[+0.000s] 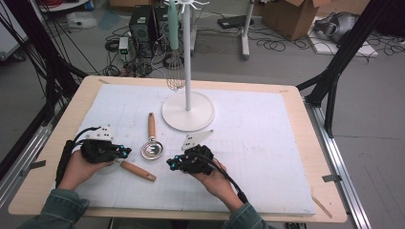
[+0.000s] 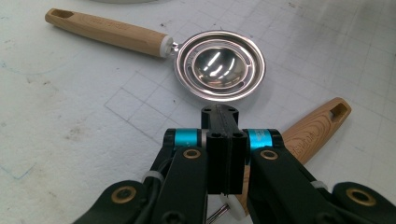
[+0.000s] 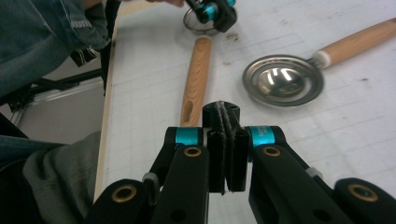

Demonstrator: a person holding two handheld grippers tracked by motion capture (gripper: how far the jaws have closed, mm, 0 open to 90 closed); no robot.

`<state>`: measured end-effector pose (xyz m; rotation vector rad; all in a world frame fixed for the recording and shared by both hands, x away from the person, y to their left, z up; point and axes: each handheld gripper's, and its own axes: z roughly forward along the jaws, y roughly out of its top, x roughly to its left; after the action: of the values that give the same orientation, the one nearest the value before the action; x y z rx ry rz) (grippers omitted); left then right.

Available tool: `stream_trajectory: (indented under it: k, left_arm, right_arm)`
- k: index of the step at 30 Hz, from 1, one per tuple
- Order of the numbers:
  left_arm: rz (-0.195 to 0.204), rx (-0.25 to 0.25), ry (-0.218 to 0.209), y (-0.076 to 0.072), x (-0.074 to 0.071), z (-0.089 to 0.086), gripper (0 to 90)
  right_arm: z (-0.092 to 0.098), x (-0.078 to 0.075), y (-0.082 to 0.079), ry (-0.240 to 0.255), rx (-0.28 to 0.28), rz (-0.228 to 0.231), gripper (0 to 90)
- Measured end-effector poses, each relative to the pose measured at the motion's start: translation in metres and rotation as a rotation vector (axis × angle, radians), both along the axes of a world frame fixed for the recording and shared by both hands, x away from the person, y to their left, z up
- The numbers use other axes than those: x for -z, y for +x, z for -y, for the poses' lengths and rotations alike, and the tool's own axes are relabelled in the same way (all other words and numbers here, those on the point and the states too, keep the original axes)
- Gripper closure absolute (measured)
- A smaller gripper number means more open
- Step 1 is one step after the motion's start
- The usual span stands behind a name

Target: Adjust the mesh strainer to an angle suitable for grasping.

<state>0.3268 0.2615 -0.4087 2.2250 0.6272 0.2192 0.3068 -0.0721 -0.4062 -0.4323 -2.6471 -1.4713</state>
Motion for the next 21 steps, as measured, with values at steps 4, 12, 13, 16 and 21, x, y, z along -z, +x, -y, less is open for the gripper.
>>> stream_trajectory:
  k: [4, 12, 13, 16, 21]
  left_arm:
    - [-0.003, -0.003, 0.000, 0.000, 0.001, 0.000, 89.6]
    - [-0.016, 0.001, 0.011, 0.001, 0.005, 0.001, 89.6]
    - [-0.017, 0.002, 0.013, 0.001, 0.005, 0.001, 89.6]
    - [-0.021, 0.003, 0.019, 0.002, 0.006, 0.001, 89.6]
    - [-0.029, 0.006, 0.032, 0.002, 0.008, 0.001, 89.6]
  right_arm:
    - [-0.011, 0.010, -0.005, -0.009, 0.012, 0.024, 89.3]
    - [-0.038, 0.029, -0.014, -0.034, -0.057, 0.047, 89.2]
    - [-0.040, 0.030, -0.015, -0.037, -0.061, 0.050, 89.2]
    - [-0.046, 0.033, -0.016, -0.042, -0.083, 0.063, 89.2]
    - [-0.054, 0.038, -0.017, -0.068, -0.103, 0.088, 89.3]
